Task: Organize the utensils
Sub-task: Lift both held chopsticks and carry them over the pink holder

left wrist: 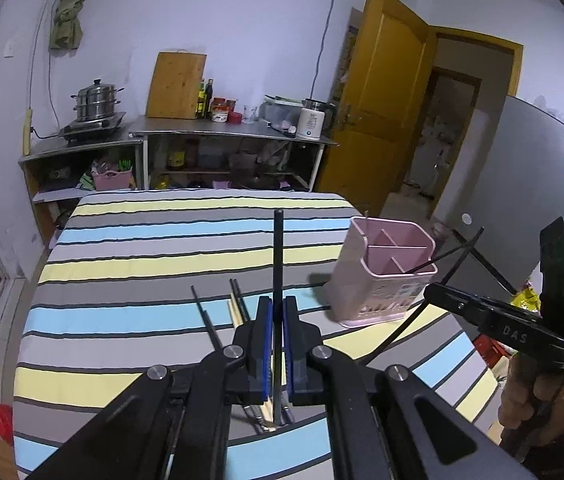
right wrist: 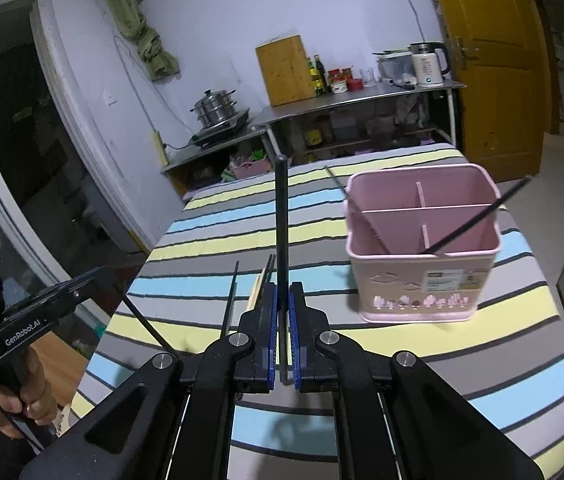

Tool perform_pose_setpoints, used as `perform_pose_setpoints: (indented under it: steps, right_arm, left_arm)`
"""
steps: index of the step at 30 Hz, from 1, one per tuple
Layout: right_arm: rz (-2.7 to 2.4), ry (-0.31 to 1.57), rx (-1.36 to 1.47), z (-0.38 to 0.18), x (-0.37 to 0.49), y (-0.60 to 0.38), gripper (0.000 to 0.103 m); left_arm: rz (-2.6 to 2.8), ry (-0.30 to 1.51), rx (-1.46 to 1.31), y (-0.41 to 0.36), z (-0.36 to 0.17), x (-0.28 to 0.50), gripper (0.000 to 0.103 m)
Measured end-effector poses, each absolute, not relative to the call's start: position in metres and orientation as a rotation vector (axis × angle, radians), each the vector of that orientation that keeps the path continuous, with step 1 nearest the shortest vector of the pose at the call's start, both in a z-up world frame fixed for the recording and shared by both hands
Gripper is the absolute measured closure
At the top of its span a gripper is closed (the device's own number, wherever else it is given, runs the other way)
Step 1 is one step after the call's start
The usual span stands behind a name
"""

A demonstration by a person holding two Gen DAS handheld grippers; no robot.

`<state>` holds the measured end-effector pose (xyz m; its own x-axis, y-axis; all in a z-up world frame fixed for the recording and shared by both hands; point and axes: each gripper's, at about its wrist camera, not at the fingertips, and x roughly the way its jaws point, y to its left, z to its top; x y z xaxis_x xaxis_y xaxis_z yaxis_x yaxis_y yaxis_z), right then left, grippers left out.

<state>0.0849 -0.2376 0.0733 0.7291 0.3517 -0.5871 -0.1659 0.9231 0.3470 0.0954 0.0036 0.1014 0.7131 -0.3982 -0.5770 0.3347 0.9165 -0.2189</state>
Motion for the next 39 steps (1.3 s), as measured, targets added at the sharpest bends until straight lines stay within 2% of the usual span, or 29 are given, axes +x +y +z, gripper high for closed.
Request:
perform_pose_setpoints:
  steps: [19,39]
  right_arm:
    - [0.225,0.647,0.336,0.09,0.079,-0.274,0.098]
    - [0.123,0.449,0.349,0.163,0.103,-0.329,0.098]
  left_arm:
    - [-0.531,0.681,-0.13,-0.047,0.113,0.13,0.098]
    - [-0.614,0.52,-0.166,-0.114,0.191,0.19,0.098]
